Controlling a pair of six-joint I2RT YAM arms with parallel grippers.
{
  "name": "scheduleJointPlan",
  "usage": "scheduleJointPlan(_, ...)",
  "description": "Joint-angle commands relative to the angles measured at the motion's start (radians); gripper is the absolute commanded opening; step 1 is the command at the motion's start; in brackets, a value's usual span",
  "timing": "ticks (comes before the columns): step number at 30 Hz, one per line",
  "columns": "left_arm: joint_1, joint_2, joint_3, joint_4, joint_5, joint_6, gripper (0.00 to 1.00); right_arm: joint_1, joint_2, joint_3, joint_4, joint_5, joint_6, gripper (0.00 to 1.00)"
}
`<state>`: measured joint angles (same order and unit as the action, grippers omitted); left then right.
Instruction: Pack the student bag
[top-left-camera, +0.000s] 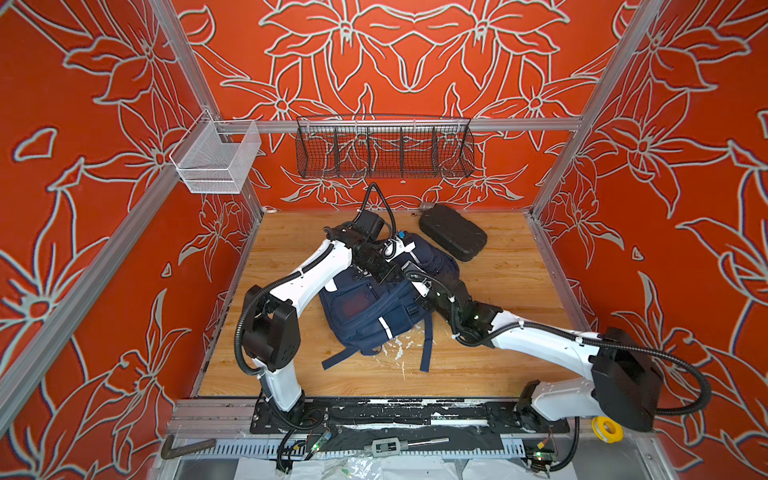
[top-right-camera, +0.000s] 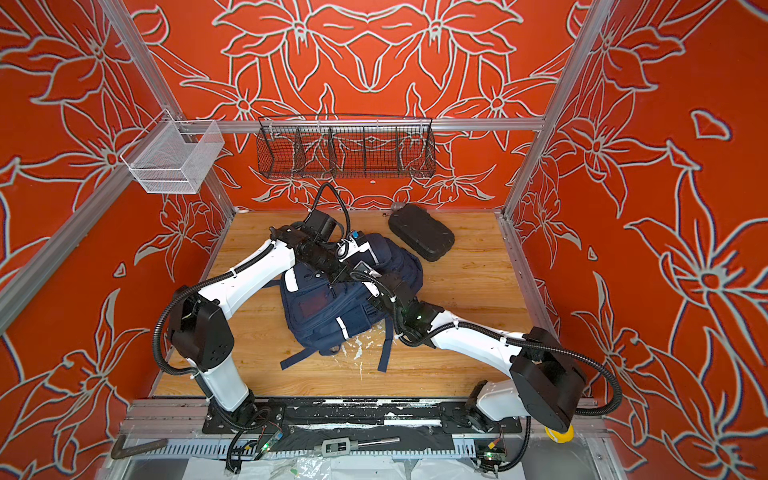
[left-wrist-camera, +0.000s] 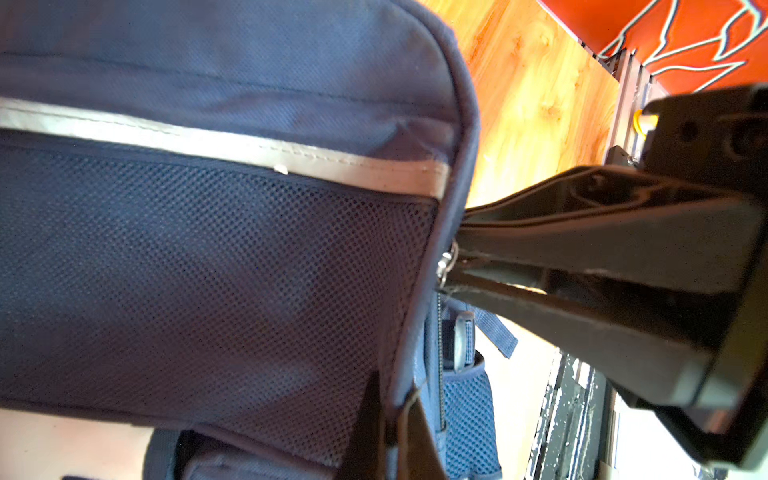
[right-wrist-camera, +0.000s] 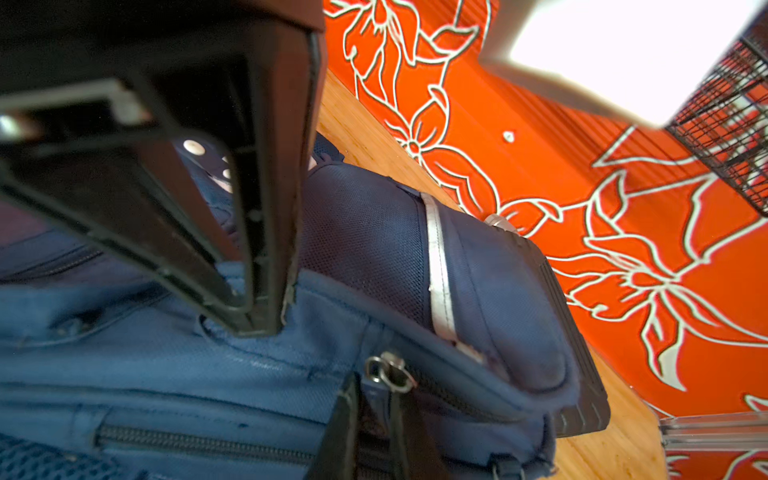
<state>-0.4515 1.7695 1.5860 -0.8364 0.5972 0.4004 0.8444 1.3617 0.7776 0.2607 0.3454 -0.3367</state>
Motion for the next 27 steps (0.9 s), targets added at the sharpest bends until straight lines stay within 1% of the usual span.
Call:
scheduleJointPlan(1, -0.014, -0.019, 0.035, -0.020, 0.132, 0.016, 0.00, -0.002, -0.007, 0.011, 0.030, 0.012, 0.016, 0.02)
scheduleJointPlan(5, -0.010, -0.031, 0.025, -0.050, 0.073, 0.047, 0.00, -0.041, -0.050, -0.025, 0.007, -0.088, 0.098, 0.02)
scheduleJointPlan(7, 0.000, -0.044, 0.011, -0.049, 0.061, 0.052, 0.00, -0.090, -0.089, -0.067, 0.027, -0.192, 0.162, 0.00)
scheduleJointPlan(8, 0.007, -0.049, 0.006, -0.047, 0.061, 0.052, 0.00, -0.108, -0.100, -0.081, 0.035, -0.214, 0.187, 0.00)
scheduleJointPlan(9, 0.014, -0.055, 0.000, -0.046, 0.064, 0.057, 0.00, -0.138, -0.112, -0.095, 0.043, -0.282, 0.208, 0.00)
scheduleJointPlan(10, 0.018, -0.060, -0.005, -0.048, 0.061, 0.062, 0.00, -0.158, -0.116, -0.101, 0.037, -0.314, 0.232, 0.00)
scheduleJointPlan(14, 0.020, -0.075, -0.023, -0.072, 0.031, 0.103, 0.00, -0.198, -0.110, -0.090, 0.017, -0.321, 0.268, 0.00)
scheduleJointPlan(18, 0.020, -0.102, -0.075, -0.091, -0.071, 0.155, 0.00, -0.253, -0.111, -0.096, 0.020, -0.340, 0.298, 0.00)
scheduleJointPlan(22, 0.020, -0.150, -0.141, -0.065, -0.138, 0.187, 0.00, -0.307, -0.102, -0.072, -0.014, -0.364, 0.337, 0.00)
scheduleJointPlan(25, 0.022, -0.176, -0.170, -0.049, -0.176, 0.187, 0.00, -0.332, -0.088, -0.056, -0.019, -0.442, 0.354, 0.00)
scheduleJointPlan(27, 0.025, -0.186, -0.184, -0.044, -0.207, 0.191, 0.00, -0.348, -0.087, -0.061, -0.002, -0.520, 0.352, 0.00)
